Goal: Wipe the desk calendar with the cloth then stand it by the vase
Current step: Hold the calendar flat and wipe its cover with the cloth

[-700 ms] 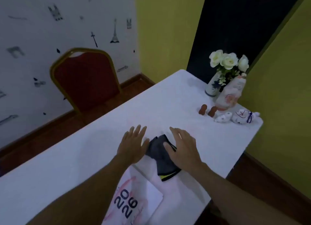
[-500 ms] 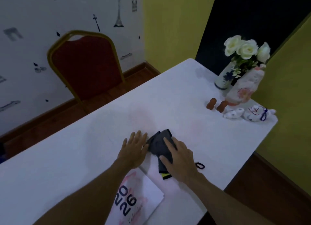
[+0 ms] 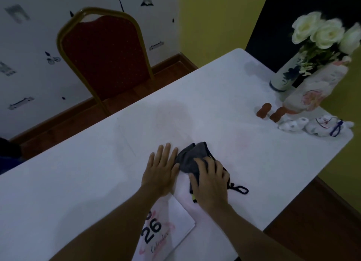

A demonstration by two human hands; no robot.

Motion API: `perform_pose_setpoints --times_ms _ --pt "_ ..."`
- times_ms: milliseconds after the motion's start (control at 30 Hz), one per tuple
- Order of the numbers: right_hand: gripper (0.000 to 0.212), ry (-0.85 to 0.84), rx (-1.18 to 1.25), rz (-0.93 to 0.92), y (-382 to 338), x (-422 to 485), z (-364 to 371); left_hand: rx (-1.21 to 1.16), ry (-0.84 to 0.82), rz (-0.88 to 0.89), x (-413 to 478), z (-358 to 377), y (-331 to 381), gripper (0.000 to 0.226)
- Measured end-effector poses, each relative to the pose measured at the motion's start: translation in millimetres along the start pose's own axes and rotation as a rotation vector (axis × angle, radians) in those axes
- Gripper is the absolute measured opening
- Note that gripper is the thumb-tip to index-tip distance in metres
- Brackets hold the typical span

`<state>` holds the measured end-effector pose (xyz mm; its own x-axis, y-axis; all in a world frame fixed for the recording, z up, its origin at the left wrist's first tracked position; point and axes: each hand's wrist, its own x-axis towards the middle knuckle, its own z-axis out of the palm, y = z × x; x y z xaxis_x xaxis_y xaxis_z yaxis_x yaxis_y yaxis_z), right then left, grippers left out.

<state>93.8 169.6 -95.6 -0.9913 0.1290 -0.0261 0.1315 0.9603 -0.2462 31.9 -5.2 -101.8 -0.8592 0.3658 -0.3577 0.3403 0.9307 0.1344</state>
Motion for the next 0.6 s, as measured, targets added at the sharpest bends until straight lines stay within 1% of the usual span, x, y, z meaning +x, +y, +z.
perform_pose_setpoints --times_ms 100,200,300,367,500,600 --pt "0.052 0.028 -0.023 -0.057 0.2 0.2 -1.1 0.023 -0.005 0.003 -0.3 -0.7 0.6 0.062" --pt "0.062 0.046 -0.028 -0.136 5.2 -1.8 -1.3 0.056 -0.029 0.017 -0.8 -2.0 0.1 0.062" --pt "0.068 0.082 0.037 -0.154 9.6 -4.2 -3.9 0.066 -0.053 0.037 -1.8 -5.2 -2.5 0.063" --pt "0.066 0.098 0.105 -0.141 9.4 -7.2 -7.5 0.041 -0.072 0.061 -3.0 -8.9 -5.2 0.064" --pt "0.059 0.132 0.229 -0.169 -1.2 -15.8 -20.2 -0.140 -0.078 0.040 -17.7 -18.0 -12.3 0.065" --pt "0.054 0.157 0.259 -0.222 -16.8 -21.5 -30.6 -0.132 -0.043 0.045 -38.8 -21.4 -20.0 0.063"
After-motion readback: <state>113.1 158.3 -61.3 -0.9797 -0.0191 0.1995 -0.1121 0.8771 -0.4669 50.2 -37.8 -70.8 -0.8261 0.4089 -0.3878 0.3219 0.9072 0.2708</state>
